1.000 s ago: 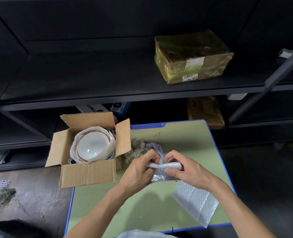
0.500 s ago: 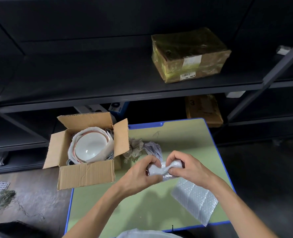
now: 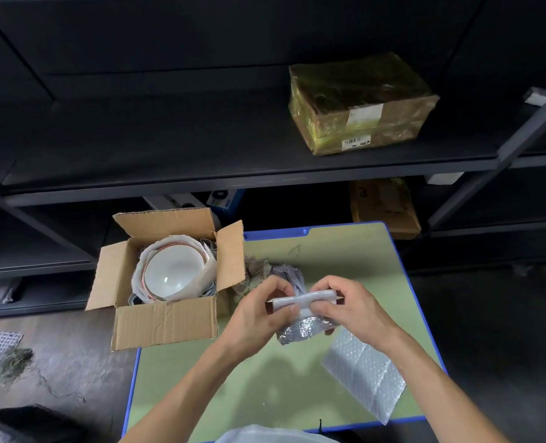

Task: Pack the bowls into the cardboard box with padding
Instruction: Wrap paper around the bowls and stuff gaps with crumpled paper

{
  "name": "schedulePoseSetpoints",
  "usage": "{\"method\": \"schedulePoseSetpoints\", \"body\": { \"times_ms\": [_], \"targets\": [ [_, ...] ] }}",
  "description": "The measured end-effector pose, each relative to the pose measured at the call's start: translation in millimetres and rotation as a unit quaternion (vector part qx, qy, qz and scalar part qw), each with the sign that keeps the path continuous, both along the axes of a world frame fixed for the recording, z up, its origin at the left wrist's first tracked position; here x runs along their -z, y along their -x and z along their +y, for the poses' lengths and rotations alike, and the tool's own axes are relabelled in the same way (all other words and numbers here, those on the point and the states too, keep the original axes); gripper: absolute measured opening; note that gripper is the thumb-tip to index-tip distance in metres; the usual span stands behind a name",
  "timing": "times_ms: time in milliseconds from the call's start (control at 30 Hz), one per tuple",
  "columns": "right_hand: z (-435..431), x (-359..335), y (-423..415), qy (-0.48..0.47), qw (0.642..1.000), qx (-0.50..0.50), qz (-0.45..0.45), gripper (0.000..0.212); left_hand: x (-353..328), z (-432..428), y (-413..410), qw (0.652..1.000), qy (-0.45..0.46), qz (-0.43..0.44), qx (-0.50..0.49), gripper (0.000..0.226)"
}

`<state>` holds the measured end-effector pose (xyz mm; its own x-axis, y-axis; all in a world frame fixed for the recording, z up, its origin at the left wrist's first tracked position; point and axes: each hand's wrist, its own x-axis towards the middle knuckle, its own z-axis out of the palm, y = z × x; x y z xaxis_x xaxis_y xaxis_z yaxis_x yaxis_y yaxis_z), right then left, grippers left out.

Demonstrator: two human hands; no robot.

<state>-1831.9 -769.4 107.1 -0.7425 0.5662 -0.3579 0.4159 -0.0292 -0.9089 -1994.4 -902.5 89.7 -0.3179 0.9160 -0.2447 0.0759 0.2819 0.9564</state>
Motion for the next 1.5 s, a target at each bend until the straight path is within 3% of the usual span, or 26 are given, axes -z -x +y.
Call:
{"method": "schedulePoseSetpoints", "body": {
  "times_ms": [67,267,467,667,733,800,833,967,1133,1267,1367,1500],
  "targets": [
    [-2,-1,3,-0.001,1.000,0.009,0.021,0.016,-7,-3,1,0.999,-0.009,-0.043,0.012,0.020],
    [-3,-12,17,0.019,0.995,-0.033,0.087,0.024,-27,-9,10,0.997,-0.015,-0.064,-0.034,0.026],
    [-4,-20,35,0.031,0.992,-0.083,0.087,0.041,-42,-26,33,0.994,-0.016,-0.099,-0.040,0.026],
    [-9,-33,54,0.062,0.987,-0.137,0.054,0.025,-47,-45,62,0.996,0.029,-0.079,-0.022,0.019],
    [-13,-39,64,0.009,0.991,-0.125,0.041,0.024,-48,-49,71,0.997,0.033,-0.070,-0.015,0.021],
    [-19,-42,78,-0.052,0.993,-0.097,0.037,0.010,-49,-50,76,0.999,0.014,-0.029,-0.041,0.016],
    [-23,-43,84,-0.066,0.994,-0.085,0.036,0.014,-50,-49,79,0.999,0.001,-0.011,-0.053,0.011],
    [-32,-56,103,-0.055,0.995,-0.074,0.026,0.038,-49,-47,91,0.997,-0.034,-0.016,-0.063,0.025],
    [-44,-69,124,-0.106,0.990,-0.082,-0.032,0.016,-43,-45,106,0.997,-0.037,-0.006,-0.061,0.028],
    [-48,-76,140,-0.153,0.984,-0.056,-0.075,0.017,-31,-45,121,0.996,-0.022,-0.005,-0.091,0.013],
    [-48,-80,151,-0.178,0.976,-0.061,-0.111,0.019,-25,-44,132,0.996,-0.014,0.001,-0.089,0.015],
    [-46,-81,163,-0.248,0.952,-0.037,-0.177,0.016,-13,-42,145,0.986,-0.002,0.115,-0.121,0.008]
  ]
}}
